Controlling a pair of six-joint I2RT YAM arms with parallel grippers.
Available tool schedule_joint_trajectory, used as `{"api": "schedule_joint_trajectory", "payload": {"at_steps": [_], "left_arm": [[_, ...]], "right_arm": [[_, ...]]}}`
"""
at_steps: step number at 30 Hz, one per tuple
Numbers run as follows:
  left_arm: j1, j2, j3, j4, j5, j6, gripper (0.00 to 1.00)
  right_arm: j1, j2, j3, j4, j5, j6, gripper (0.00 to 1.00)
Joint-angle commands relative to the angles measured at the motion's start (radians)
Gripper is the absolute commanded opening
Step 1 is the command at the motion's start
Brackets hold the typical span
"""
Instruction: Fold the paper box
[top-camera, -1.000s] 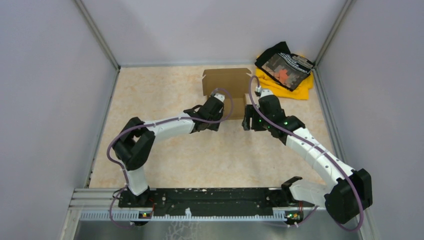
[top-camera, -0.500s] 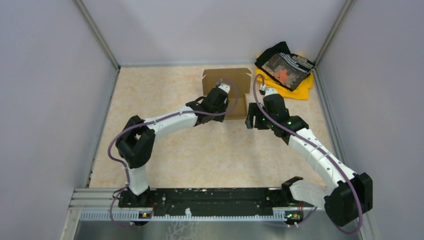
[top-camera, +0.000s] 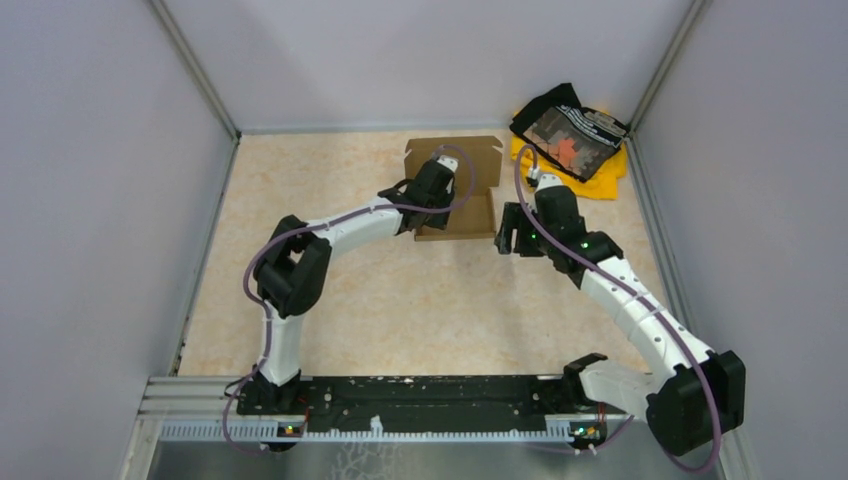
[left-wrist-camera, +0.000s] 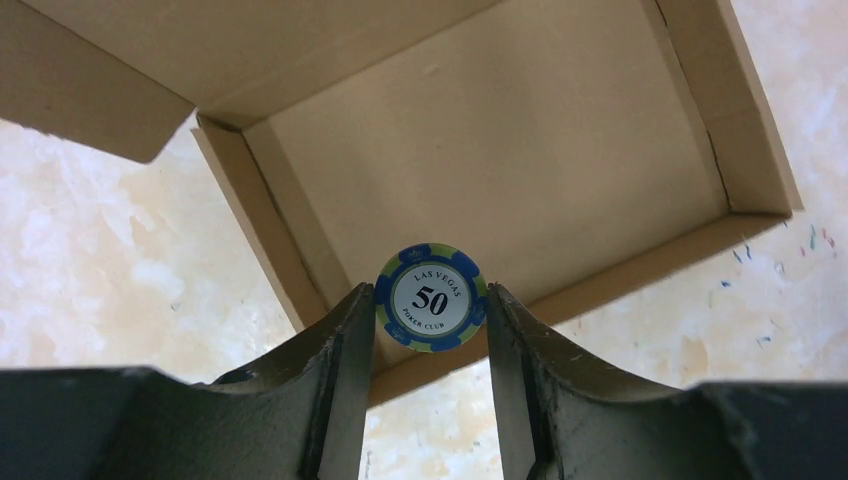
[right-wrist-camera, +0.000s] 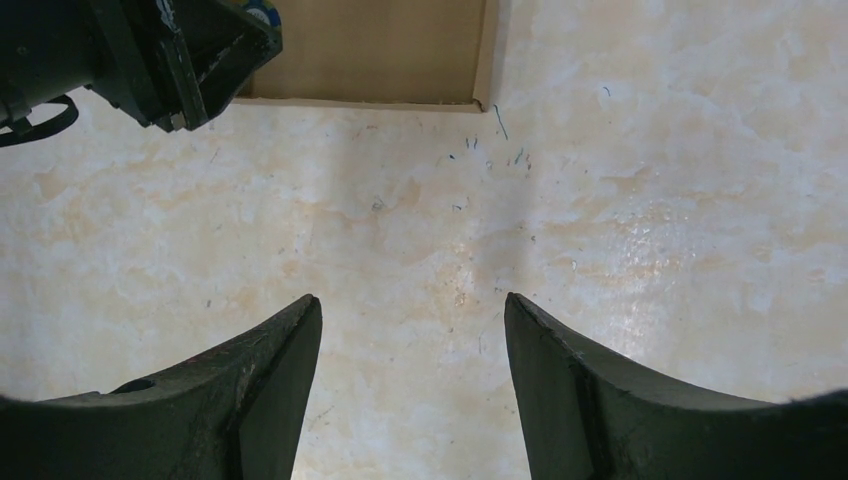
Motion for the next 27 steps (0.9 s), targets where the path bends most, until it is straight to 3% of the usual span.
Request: {"api": "schedule_joint_trajectory", "payload": {"at_steps": [1,5,7,11,16,22,25,27], "left_arm": [[0.028,0.039,0.073,0.053,0.051,0.02,0.49],[0.032,0.086,0.118,0.071,0.077,0.031,0.52],[0.036,0.109,0.134,0.085,0.078,0.034,0.67],[0.051,0.144,0.159,0.1,0.084,0.033,0.84],[0.062,0.097,0.123,0.114,0.083,0.029,0.85],[0.063,-0.144,-0.017,0.136,0.049,0.019,0.85],[0.076,-0.242,-0.066,0.119,0.022,0.021,0.81],[0.104,-0.28,-0.103,0.094,0.01,0.005,0.74]], "right_arm": [[-0.028,-0.019,-0.013,0.046,-0.037,-0.019,0.66],[-0.041,-0.006,-0.017,0.063,-0.051,-0.017,0.66],[-0.045,0.003,-0.016,0.07,-0.055,-0.014,0.67],[-0.051,0.023,-0.01,0.084,-0.062,-0.009,0.67],[-0.066,0.05,-0.001,0.106,-0.065,0.007,0.7],[-0.146,0.143,0.046,0.187,-0.11,0.059,0.7],[-0.177,0.239,0.11,0.215,-0.124,0.071,0.68],[-0.191,0.315,0.166,0.224,-0.127,0.067,0.63]]}}
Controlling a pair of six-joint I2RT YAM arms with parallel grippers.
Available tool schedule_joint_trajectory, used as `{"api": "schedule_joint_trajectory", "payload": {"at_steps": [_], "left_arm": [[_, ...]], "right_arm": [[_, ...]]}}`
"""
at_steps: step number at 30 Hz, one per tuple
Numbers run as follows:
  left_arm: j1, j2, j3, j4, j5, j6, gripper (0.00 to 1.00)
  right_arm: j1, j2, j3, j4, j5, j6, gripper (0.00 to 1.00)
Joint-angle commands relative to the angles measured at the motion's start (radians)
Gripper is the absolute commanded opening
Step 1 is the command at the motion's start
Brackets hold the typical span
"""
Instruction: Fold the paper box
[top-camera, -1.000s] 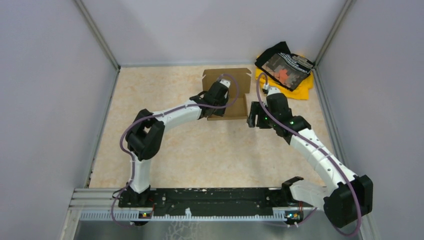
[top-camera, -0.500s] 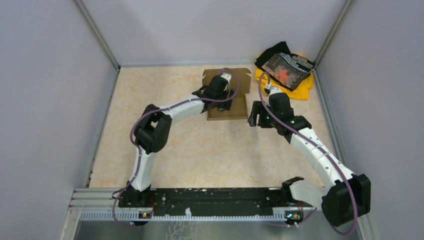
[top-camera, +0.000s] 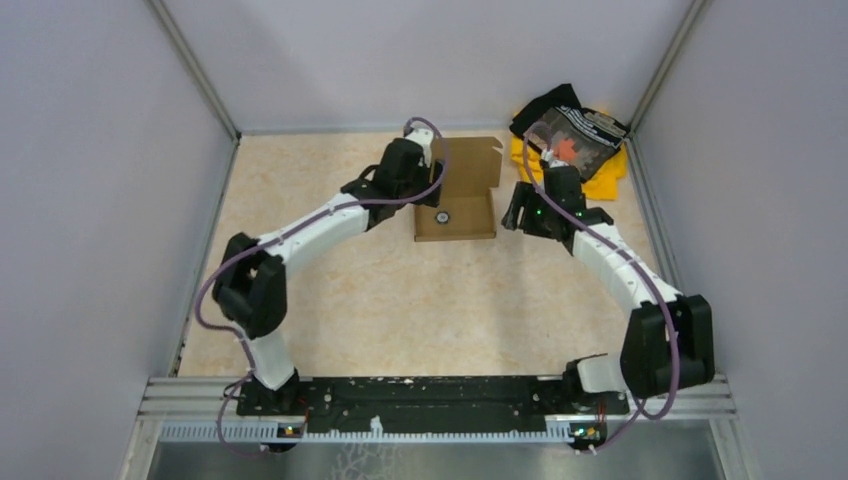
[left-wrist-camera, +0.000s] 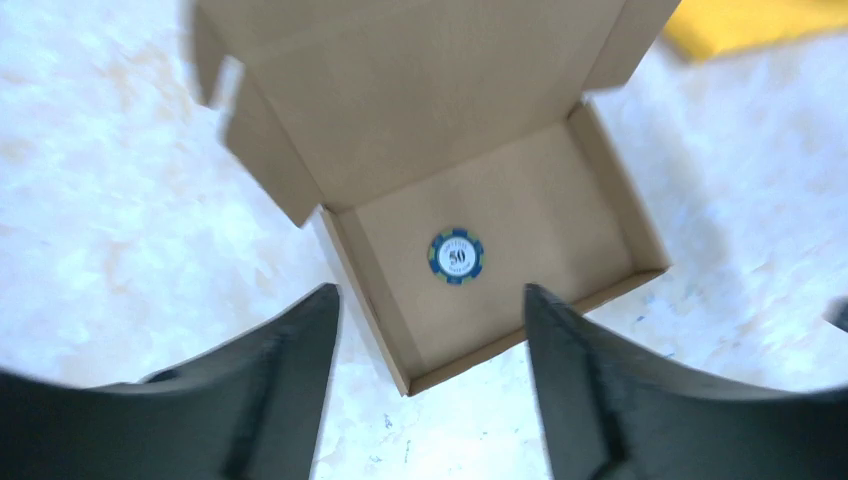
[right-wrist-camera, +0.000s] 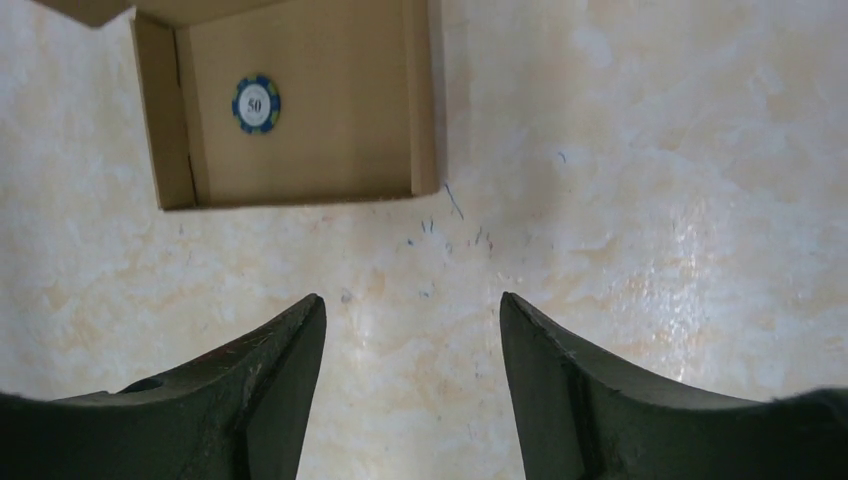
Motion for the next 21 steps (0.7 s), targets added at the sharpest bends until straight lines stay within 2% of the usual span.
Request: {"api": "schedule_joint_trajectory", "payload": {"at_steps": [1,3,4,11,15,17,21], "left_arm": [[0.052,-0.127,-0.076,0.01,-0.038,-0.024,0.67],[0.11,-0.156,-0.152,0.046,0.008,-0.051,0.5],[0.142,-0.157,-0.177,0.055,0.05,-0.068,0.47],[0.212,-0.086,-0.269,0.171,0.139,-0.091,0.46],[0.265,-0.019,-0.257,0.186,0.132,-0.118,0.46],[0.302,0.008,-0.255,0.246,0.172,-0.139,0.47],[0.341,0.106,-0.16,0.219,0.265,-0.158,0.46]], "right_arm": [[-0.034,0.133,0.152,0.104,-0.03,0.016,0.54],[-0.036,0.214,0.212,0.105,0.001,0.0,0.36],[-0.036,0.254,0.245,0.101,0.015,-0.011,0.33],[-0.036,0.448,0.366,0.132,0.079,-0.089,0.33],[-0.037,0.512,0.406,0.139,0.197,-0.093,0.33],[-0.042,0.554,0.451,0.139,0.195,-0.093,0.33],[-0.042,0.645,0.518,0.13,0.175,-0.09,0.33]]}}
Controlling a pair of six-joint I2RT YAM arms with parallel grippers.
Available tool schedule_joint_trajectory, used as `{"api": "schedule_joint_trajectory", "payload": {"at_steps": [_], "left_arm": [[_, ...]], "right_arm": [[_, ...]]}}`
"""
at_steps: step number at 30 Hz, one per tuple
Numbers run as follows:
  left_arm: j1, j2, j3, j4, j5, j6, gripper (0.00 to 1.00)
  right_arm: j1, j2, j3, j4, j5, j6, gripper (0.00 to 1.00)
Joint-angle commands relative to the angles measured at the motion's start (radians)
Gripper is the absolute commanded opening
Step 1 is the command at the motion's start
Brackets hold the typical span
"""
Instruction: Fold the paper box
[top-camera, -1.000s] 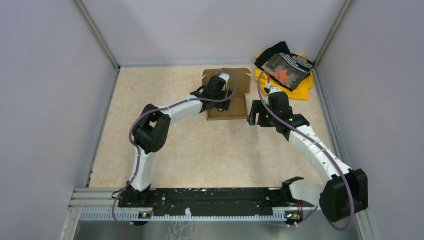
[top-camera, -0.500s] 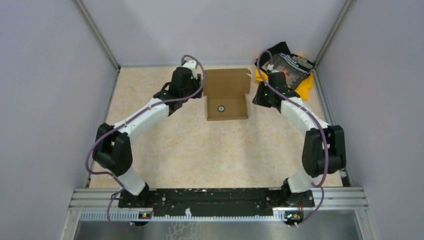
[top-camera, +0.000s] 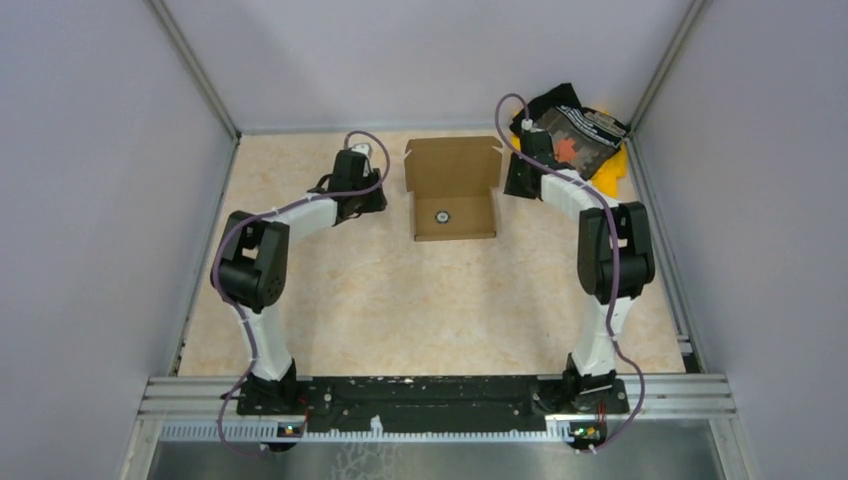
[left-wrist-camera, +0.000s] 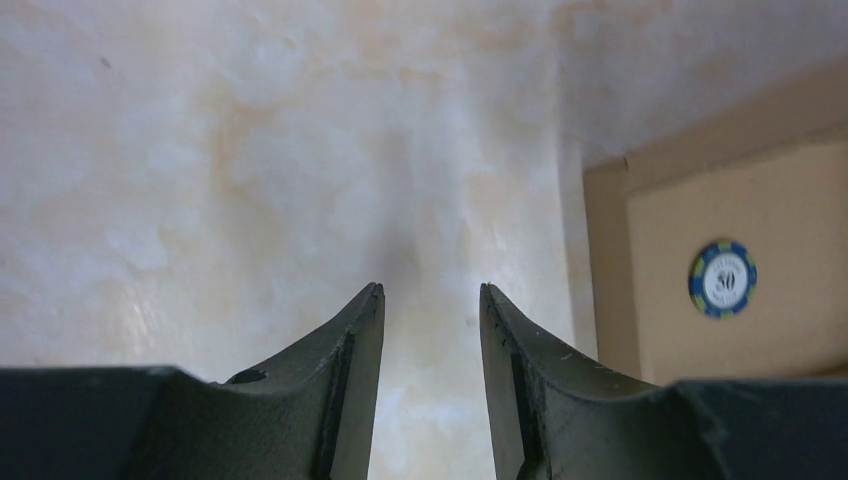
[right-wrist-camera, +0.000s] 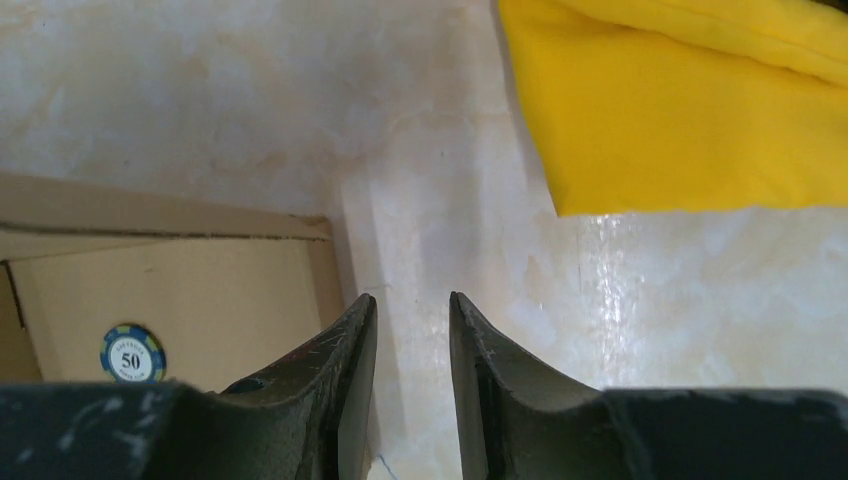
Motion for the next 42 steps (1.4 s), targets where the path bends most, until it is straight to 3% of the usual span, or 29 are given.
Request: {"api": "schedule_joint_trajectory", "payload": {"at_steps": [1,12,24,42], "left_arm": [[0.045,0.092,0.104,0.055,0.114,-0.037,0.46],[0.04,0.099,0.045,0.097,0.194,-0.09,0.45],[0.0,0.074,-0.024,0.124,0.201,-0.109,0.43],[-0.069,-0.163,-0.29,0.138,0.15,-0.143,0.43]], "right_arm": [[-0.009,0.069,0.091,0.045,0.015,-0.014,0.33],[-0.003,0.098,-0.024,0.154,-0.113,0.036,0.32],[0.081,0.062,-0.091,0.176,-0.115,0.046,0.33],[0.185,-0.134,-0.321,0.213,-0.089,0.112,0.32]]}}
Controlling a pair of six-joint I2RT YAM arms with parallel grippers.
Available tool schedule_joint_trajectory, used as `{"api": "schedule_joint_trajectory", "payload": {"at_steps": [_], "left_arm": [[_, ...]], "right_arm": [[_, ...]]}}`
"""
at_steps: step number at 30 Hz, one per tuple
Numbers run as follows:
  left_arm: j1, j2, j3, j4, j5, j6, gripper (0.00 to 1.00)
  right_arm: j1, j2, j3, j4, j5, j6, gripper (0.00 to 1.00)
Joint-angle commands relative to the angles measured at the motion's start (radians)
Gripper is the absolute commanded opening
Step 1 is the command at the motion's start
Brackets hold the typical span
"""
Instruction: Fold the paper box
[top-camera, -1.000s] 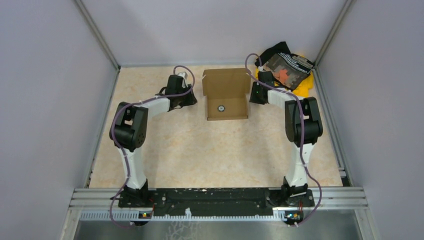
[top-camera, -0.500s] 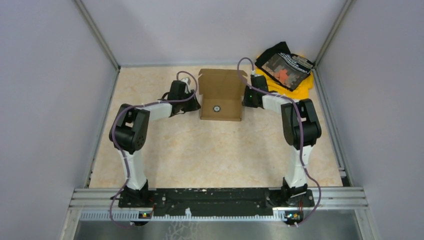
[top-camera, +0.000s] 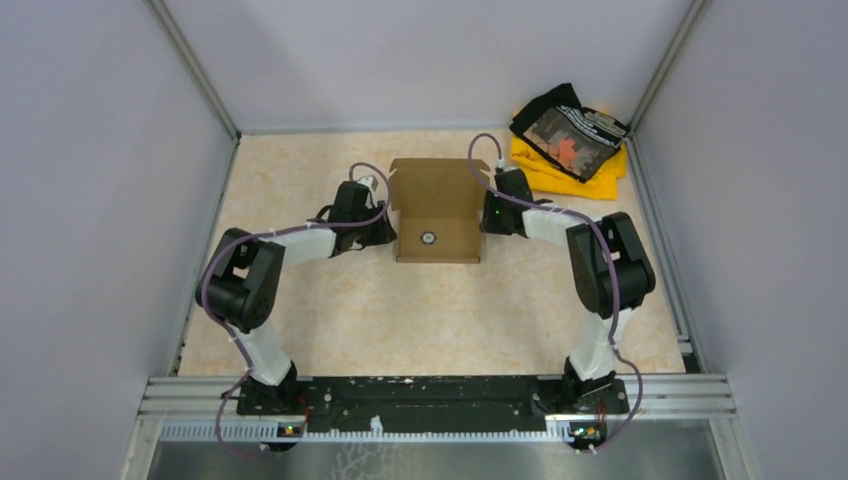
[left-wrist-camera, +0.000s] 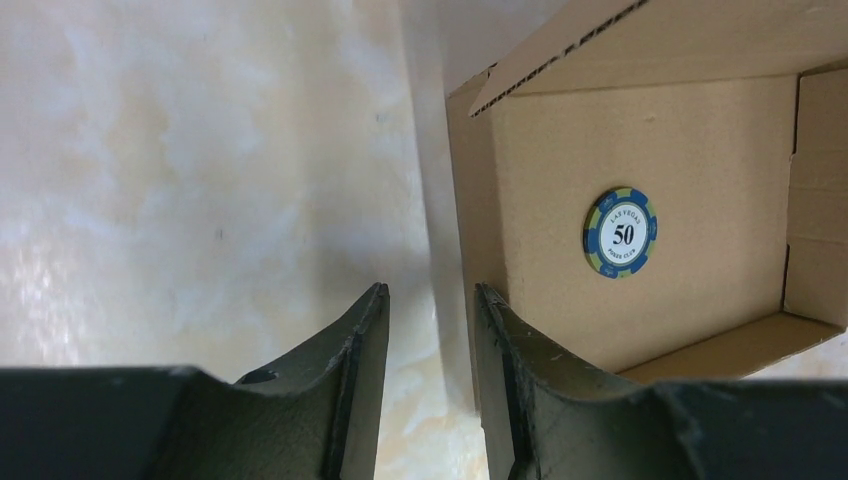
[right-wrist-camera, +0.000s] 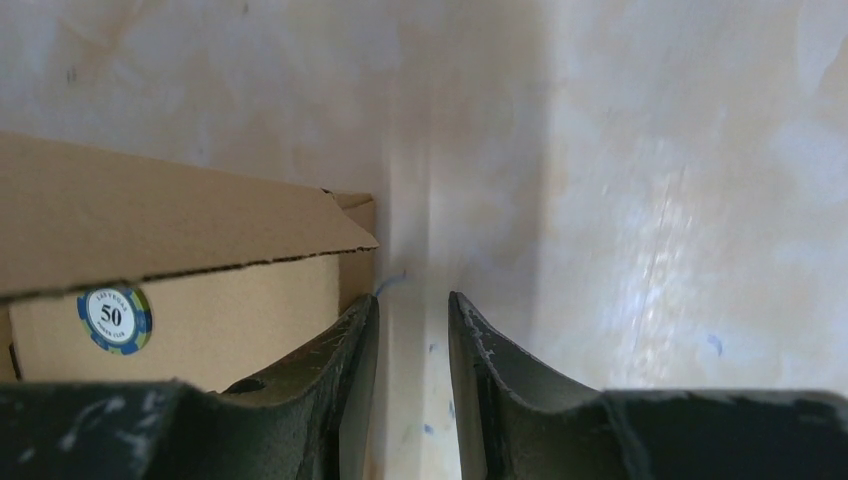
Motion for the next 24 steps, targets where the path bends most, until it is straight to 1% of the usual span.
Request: {"api": "schedule_joint_trajectory", "payload": {"at_steps": [1,7,14,16,18,19,20,22,24], "left_arm": [[-0.036,-0.092,-0.068,0.026,-0.013,-0.024,0.43],[-0.102,-0.218,-0.194,0.021,-0.055,-0.063,0.43],[-0.197,-0.348,-0.323,-0.013,-0.158,-0.122,0.44],[-0.198,-0.361,-0.348,-0.019,-0.181,-0.132,0.5],[-0.198,-0.356,-0.351,-0.038,-0.212,-0.127,0.6],[-0.198,-0.351,-0.347,-0.048,-0.23,-0.121,0.67],[-0.198,-0.342,-0.34,-0.064,-0.246,-0.115,0.72],[-0.195,-0.336,-0.317,-0.126,-0.276,-0.117,0.75],[-0.195,-0.366,-0.318,-0.171,-0.297,-0.13,0.76]], "right_arm": [[0.05,-0.112,-0.073,0.017,-0.004,0.04,0.32],[0.105,-0.227,-0.191,0.023,0.014,0.074,0.32],[0.146,-0.331,-0.296,0.02,0.031,0.099,0.32],[0.152,-0.342,-0.319,0.023,0.045,0.103,0.33],[0.152,-0.344,-0.329,0.011,0.056,0.102,0.35],[0.152,-0.347,-0.331,-0.005,0.082,0.102,0.37],[0.152,-0.352,-0.333,-0.02,0.103,0.103,0.42],[0.152,-0.372,-0.327,-0.069,0.164,0.102,0.5],[0.152,-0.416,-0.31,-0.129,0.21,0.085,0.54]]}}
